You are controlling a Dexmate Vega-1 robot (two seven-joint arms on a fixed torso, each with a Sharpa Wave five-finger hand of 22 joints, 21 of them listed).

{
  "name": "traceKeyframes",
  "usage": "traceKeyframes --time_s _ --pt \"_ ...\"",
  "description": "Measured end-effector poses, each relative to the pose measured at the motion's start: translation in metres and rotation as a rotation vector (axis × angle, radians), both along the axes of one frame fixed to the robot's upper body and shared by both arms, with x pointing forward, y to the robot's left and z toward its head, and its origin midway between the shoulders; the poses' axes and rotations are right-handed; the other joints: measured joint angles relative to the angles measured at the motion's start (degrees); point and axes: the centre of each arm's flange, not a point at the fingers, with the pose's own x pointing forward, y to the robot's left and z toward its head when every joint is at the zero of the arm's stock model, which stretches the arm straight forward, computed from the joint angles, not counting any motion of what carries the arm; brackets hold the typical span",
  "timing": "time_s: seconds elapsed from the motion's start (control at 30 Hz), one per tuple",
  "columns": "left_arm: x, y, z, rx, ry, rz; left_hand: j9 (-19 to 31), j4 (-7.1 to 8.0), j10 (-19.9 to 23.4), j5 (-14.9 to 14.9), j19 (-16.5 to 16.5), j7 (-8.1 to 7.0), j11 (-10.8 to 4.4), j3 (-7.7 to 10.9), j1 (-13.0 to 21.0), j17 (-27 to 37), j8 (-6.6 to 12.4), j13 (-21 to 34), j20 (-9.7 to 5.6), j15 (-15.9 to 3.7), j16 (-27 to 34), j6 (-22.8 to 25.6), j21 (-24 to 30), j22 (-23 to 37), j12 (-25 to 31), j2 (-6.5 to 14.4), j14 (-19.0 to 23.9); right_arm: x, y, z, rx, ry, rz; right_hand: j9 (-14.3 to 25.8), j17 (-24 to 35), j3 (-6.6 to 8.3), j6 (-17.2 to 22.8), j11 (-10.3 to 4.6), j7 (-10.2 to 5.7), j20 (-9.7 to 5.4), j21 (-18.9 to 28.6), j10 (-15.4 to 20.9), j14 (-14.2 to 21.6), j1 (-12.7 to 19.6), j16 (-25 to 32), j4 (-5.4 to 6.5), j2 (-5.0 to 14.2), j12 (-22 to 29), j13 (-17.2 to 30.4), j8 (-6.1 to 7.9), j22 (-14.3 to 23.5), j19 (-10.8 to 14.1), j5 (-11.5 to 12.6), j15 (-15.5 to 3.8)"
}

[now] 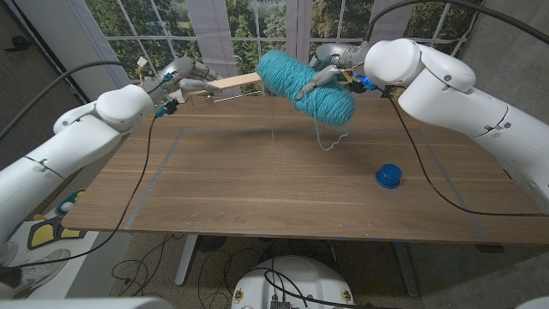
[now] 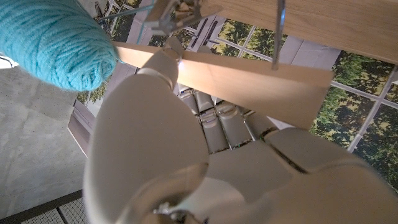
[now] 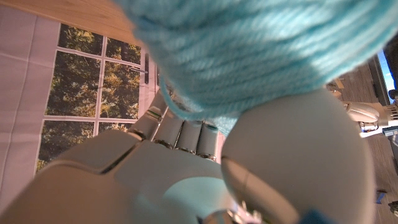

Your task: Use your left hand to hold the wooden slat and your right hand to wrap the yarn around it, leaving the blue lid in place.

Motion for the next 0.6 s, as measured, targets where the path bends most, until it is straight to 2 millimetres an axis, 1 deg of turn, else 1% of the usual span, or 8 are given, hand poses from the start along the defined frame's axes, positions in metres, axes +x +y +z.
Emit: traceKeyframes --time_s 0.27,0.4,0.47,0.6 --pt "-0.003 0.001 -0.002 -0.005 -0.003 0.010 0.02 -0.02 0.30 0.00 0.00 -0.01 0.11 0.02 0.00 -0.18 -0.05 0.32 0.00 -0.17 -0.04 0.03 0.00 -0.13 0.00 0.00 0.19 0.003 -0.001 -0.002 -0.004 0.017 -0.007 0.03 0.00 0.10 0.00 0.00 -0.01 0.00 0.00 -0.01 0.00 -0.01 -0.41 0.10 0.02 -0.05 -0.13 -0.19 -0.14 0.00 -0.01 0.01" --pt "-0.004 0.001 -0.004 -0.006 0.000 0.023 0.02 -0.23 0.30 0.00 0.05 0.09 0.11 0.23 0.00 -0.49 -0.11 0.34 0.05 -0.18 -0.44 0.15 0.21 -0.13 -0.01 0.00 0.19 0.004 -0.001 -0.003 -0.004 0.023 -0.011 0.03 0.00 0.21 -0.01 -0.01 -0.01 0.00 0.00 -0.01 0.01 -0.08 -0.41 0.02 0.08 -0.05 -0.16 0.17 -0.13 0.01 -0.02 0.01" --pt "-0.006 -0.002 -0.004 0.002 -0.002 0.018 0.03 -0.23 0.30 0.00 0.22 0.11 0.11 0.23 0.00 -0.77 -0.12 0.33 0.22 -0.18 -0.44 0.17 0.21 -0.12 -0.01 0.00 0.19 0.004 -0.001 -0.003 -0.003 0.023 -0.012 0.03 0.00 0.51 -0.01 -0.01 -0.01 0.00 0.00 -0.01 0.01 -0.08 -0.41 0.00 0.08 -0.06 -0.16 0.23 -0.13 0.01 -0.18 0.02" --pt "-0.011 -0.010 -0.003 0.018 -0.008 0.005 0.04 -0.23 0.30 -0.01 0.24 0.04 0.11 0.23 0.00 -1.40 -0.34 -0.06 0.20 -0.07 -0.84 0.33 0.43 -0.12 -0.01 0.00 0.33 0.004 -0.002 -0.002 0.002 0.018 -0.013 0.02 0.00 0.51 -0.01 0.11 -0.01 0.00 0.00 0.11 0.01 -0.08 -0.62 0.00 0.08 -0.14 -0.37 0.23 -0.13 0.01 -0.19 0.02"
